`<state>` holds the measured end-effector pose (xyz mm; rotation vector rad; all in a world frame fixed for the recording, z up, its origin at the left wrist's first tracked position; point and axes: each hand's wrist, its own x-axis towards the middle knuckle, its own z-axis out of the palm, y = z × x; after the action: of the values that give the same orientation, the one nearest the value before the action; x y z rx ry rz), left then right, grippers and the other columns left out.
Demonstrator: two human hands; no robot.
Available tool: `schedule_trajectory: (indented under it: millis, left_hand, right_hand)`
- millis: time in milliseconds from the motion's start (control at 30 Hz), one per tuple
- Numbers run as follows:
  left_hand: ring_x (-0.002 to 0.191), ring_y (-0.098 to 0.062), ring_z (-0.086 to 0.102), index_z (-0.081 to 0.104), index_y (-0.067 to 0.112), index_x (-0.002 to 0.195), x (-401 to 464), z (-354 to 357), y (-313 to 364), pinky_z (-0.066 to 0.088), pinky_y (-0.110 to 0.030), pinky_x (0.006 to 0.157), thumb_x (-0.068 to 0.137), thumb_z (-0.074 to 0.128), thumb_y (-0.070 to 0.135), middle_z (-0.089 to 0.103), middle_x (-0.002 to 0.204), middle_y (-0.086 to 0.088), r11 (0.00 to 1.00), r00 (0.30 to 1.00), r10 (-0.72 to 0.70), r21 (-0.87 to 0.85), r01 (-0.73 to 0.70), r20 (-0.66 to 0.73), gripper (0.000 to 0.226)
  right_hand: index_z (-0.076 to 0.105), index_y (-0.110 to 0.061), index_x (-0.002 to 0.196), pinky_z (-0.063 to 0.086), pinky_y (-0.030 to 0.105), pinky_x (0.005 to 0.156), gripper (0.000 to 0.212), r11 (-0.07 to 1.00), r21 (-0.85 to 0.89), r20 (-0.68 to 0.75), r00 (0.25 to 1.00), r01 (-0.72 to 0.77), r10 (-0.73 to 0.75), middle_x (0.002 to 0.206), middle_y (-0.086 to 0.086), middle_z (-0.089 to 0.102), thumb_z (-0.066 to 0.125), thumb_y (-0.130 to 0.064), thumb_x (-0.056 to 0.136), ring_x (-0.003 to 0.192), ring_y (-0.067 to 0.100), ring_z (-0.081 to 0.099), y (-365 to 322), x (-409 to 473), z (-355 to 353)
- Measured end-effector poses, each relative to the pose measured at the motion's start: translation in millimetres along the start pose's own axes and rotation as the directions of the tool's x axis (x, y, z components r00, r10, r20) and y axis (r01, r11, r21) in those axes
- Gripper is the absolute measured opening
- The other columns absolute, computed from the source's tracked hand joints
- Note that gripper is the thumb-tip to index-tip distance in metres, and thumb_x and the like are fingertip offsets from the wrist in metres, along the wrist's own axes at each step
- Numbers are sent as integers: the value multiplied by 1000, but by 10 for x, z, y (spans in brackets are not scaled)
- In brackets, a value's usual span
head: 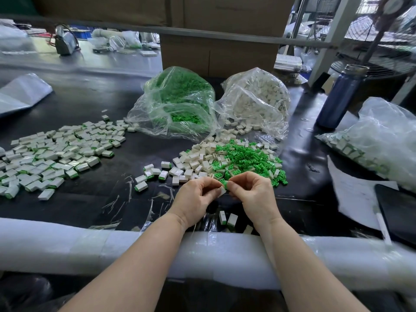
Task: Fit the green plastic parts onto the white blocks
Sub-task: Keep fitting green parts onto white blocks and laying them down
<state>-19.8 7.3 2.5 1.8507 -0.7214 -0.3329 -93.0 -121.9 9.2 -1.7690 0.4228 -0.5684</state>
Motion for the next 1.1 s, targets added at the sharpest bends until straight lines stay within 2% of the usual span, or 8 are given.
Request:
schedule_trajectory:
  millis: [133,267,367,533,667,767,1000,1100]
  left_hand:
    - [87,-11,64,65,29,84,3,1,0,50,-25,87,85,66,14,68,86,6,1000,1000,-5,-13,5,-21,15]
    - [85,-8,63,65,31,84,-2,-5,7,49,-18,83,85,66,15,67,84,10,1000,1000,-4,-10,4,-21,16]
    - [85,-9,63,65,29,85,-3,-4,14,50,-20,84,84,66,15,67,84,10,1000,1000,-10,-2,10,-17,14]
    - [87,-11,64,65,26,88,-9,-13,23,51,-25,87,85,66,16,68,86,6,1000,1000,-14,6,14,-7,10]
    - [90,-14,63,65,23,91,-3,-14,24,50,-30,90,87,64,17,68,90,1,1000,1000,2,20,-2,-18,7]
    - [88,-18,63,64,26,88,1,-9,18,50,-35,88,87,63,17,67,87,0,999,1000,-3,35,4,-31,9]
    - [89,-16,64,67,26,84,-3,-12,26,49,-35,92,86,64,14,69,85,2,999,1000,-23,28,23,1,13]
    - [88,-19,64,68,23,83,-11,-19,28,49,-36,91,86,64,12,69,85,-2,999,999,-24,24,24,23,12]
  right_hand:
    - [67,-18,70,52,29,63,17,1000,-6,26,1000,2,-2,64,0,66,72,-4,78,62,13,60,-1,-7,7]
    - [66,-19,72,53,31,66,17,998,-55,28,999,23,-21,69,2,66,70,-5,80,66,15,61,5,-9,11]
    - [66,-18,73,54,31,69,14,988,-148,6,999,51,-51,72,2,67,70,-7,81,71,18,63,19,-7,14]
    - [66,-16,76,50,25,71,9,961,-254,3,993,114,-117,74,-3,65,69,-10,82,74,15,61,23,-27,41]
    - [65,-14,75,49,20,68,11,969,-193,37,988,153,-149,70,-4,64,68,-6,82,68,9,59,2,-44,54]
    - [64,-16,72,44,13,64,15,982,-146,44,992,122,-117,67,-6,61,68,-4,81,63,3,54,-8,-36,59]
    - [61,-18,73,45,26,57,23,999,-41,104,994,20,-16,64,7,58,68,4,78,57,13,50,-16,-19,26]
    - [60,-16,71,45,25,57,25,1000,-23,123,992,14,-11,65,6,58,68,7,76,58,11,51,-24,-13,25]
